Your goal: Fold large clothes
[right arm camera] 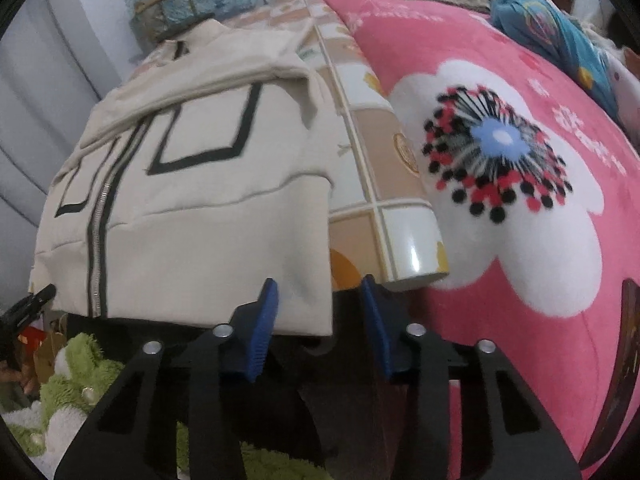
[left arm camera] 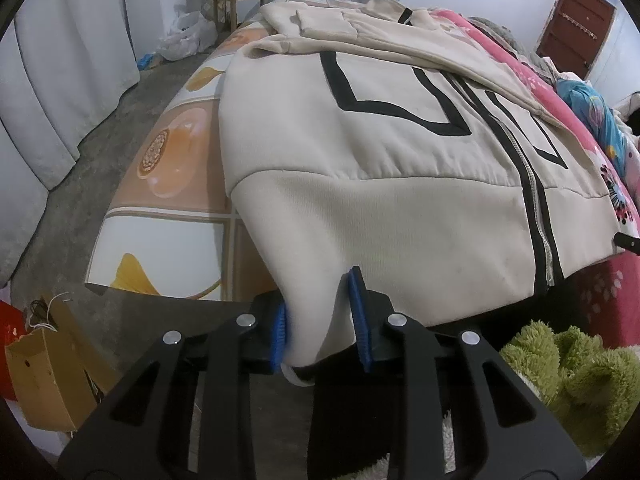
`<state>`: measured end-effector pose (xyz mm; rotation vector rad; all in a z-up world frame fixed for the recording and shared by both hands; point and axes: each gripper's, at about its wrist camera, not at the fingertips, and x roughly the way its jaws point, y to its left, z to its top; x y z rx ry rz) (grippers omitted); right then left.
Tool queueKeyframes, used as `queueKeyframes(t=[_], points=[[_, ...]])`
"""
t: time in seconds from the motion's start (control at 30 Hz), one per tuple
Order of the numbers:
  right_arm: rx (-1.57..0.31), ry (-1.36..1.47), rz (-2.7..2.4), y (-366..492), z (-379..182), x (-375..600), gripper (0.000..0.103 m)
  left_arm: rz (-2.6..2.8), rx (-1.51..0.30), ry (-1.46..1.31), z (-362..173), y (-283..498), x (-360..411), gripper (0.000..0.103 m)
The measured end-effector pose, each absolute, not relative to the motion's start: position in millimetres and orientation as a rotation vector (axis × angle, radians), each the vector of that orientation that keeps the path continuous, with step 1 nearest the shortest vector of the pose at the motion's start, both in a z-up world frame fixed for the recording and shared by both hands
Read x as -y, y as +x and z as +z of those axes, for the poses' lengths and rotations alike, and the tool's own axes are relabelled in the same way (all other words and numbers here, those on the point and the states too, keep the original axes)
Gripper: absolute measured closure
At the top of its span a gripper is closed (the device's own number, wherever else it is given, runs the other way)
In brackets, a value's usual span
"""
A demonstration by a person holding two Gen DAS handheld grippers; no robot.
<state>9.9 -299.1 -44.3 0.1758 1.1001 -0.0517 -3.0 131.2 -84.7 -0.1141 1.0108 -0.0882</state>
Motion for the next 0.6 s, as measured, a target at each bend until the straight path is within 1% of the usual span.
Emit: queueKeyframes(t=[0.2, 0.23, 0.27, 0.33, 0.37, 0.43, 0.6], points=[[-1.105, 0.326, -0.044, 6.2, -55.8, 312.2, 0.066, -0.088, -1.005, -0.111, -84.9, -5.2, -130.2, 0.077], [-1.097, 0.355, -0.036, 7.5, -57.8, 314.5, 0.068, -0.091, -1.004, -0.107, -84.9, -5.8, -129.9, 0.078], [-1.094, 0.389, -0.024, 9.4, -60.1, 316.4, 0.073, -0.094, -1.002, -0.102, -84.4, -6.4, -129.3, 0.078], [-1.096, 0.421, -0.018, 10.2, -61.5, 317.1, 0.079, -0.1, -0.994, -0.088, -81.9, -8.9, -129.3, 0.085], [-1.091, 0.418, -0.012, 8.1, -59.9, 315.7, 0.084, -0.104, -0.988, -0.085, -79.5, -10.7, -129.2, 0.087], [-1.081, 0.401, -0.011, 2.3, -56.1, 312.5, 0.098, -0.121, -0.971, -0.07, -72.8, -15.8, -127.6, 0.092], [-1.041, 0.396, 0.013, -12.3, -46.5, 310.5, 0.098, -0.163, -0.971, -0.055, -59.6, -27.8, -127.1, 0.093]])
